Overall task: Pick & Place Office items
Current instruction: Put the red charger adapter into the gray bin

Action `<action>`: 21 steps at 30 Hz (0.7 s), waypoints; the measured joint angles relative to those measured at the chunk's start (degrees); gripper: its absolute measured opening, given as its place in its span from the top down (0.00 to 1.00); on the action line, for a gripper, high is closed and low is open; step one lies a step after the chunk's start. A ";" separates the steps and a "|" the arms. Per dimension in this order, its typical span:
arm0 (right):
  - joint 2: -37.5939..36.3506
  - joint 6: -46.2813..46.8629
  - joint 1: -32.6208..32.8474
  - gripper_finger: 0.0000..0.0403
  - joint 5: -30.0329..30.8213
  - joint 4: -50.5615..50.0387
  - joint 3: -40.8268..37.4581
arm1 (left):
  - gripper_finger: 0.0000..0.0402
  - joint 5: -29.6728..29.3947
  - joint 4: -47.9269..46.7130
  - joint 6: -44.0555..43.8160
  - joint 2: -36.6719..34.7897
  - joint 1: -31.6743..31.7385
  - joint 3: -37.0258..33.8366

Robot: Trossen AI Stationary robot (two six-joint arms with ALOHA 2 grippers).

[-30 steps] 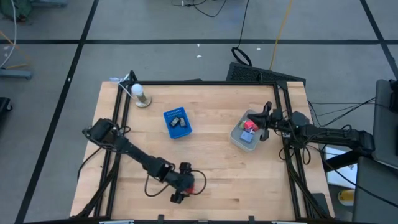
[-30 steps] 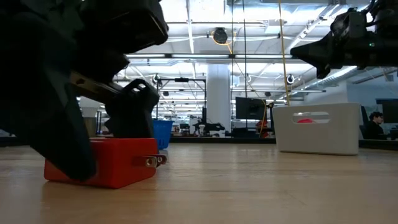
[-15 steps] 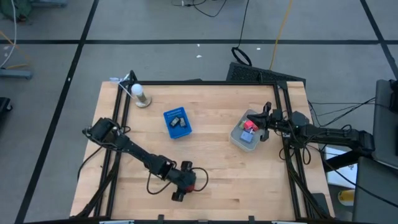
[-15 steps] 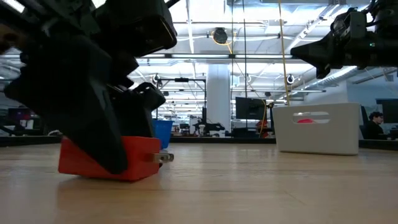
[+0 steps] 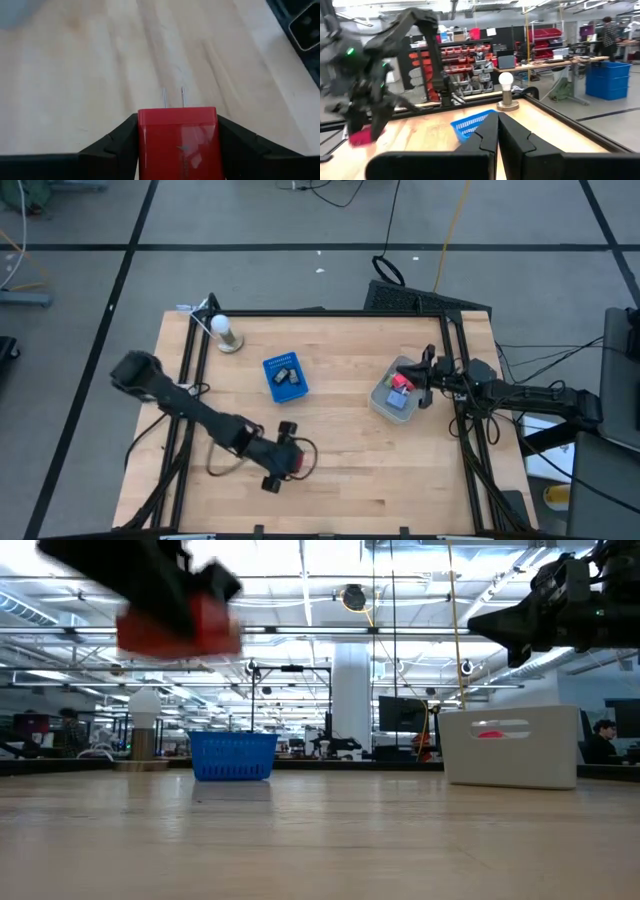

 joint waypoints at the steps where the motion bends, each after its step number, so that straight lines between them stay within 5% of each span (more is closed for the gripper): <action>1: 0.00 0.00 0.00 0.99 -0.58 0.04 -0.02 | 0.47 -1.06 -0.91 1.00 -1.85 0.09 -0.01; 9: 0.00 0.02 0.01 0.99 -3.62 -0.25 -0.02 | 0.47 -8.05 2.03 13.67 -18.44 3.70 -3.58; 17: -0.02 -0.44 0.02 0.99 -3.47 -0.27 -0.02 | 0.47 1.10 17.57 19.31 -32.42 14.05 -17.98; 21: -0.04 -0.63 0.02 0.99 -3.43 1.95 -0.02 | 0.47 0.59 23.89 21.18 -36.68 16.90 -24.27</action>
